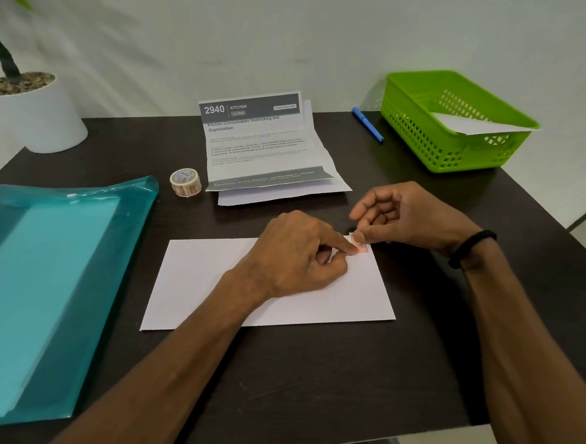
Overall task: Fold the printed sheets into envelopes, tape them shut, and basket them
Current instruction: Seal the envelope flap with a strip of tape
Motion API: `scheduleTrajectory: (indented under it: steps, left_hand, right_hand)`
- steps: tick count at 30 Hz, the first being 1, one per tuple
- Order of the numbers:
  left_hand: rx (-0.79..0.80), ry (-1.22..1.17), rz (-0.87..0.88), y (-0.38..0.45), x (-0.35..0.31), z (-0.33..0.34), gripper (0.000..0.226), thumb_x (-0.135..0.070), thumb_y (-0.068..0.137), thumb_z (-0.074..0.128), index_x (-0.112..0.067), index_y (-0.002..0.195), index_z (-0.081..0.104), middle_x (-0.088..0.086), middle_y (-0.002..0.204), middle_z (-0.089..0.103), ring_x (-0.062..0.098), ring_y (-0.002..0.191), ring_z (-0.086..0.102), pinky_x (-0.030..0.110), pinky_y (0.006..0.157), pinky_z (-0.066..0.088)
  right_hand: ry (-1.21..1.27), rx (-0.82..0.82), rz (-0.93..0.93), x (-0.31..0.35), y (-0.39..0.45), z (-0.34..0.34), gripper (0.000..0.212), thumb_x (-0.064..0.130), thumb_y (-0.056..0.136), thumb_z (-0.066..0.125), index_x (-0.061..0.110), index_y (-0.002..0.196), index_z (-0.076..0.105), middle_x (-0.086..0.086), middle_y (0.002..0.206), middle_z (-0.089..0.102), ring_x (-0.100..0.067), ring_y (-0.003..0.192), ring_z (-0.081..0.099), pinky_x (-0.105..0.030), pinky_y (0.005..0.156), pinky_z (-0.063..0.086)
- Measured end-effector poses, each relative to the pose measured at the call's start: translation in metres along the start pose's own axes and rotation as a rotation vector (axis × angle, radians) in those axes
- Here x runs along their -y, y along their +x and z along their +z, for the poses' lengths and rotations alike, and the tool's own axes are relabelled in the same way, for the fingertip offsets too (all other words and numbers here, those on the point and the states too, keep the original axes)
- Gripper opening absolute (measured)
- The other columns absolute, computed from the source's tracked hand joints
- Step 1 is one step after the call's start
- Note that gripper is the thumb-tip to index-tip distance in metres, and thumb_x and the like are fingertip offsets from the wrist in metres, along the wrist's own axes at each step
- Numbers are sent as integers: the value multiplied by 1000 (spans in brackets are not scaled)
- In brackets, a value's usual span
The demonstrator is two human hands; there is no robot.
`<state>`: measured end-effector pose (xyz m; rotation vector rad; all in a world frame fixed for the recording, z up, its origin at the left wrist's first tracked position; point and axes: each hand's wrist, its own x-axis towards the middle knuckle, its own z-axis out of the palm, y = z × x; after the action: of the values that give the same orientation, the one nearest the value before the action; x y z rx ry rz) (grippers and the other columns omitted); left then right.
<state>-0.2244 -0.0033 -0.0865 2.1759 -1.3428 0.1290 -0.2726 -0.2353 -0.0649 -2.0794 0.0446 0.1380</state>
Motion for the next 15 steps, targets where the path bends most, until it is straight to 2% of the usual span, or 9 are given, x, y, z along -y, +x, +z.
scheduleTrajectory:
  steps: [8,13,15]
  left_hand:
    - [11,-4,-12,0,-1,-1,31,-33,84,61,-39,107,81,-15,56,58,9,58,56,26,55,47]
    - [1,-7,-34,0,-2,0,32,-35,82,60,-41,106,81,-16,55,57,8,57,56,22,57,41]
    - [1,-10,-35,0,-2,0,33,-35,82,59,-41,106,80,-16,55,58,7,56,55,22,57,39]
  right_hand:
    - [-19,6,-7,-1,2,2,34,7,74,91,8,104,74,-6,83,77,-6,66,67,-13,64,52]
    - [-92,-52,-7,-2,2,2,44,32,60,95,19,98,78,-1,85,66,-9,65,55,-15,60,48]
    - [-113,-70,-11,-2,4,4,42,34,61,95,19,97,78,2,82,63,-6,62,52,-13,57,44]
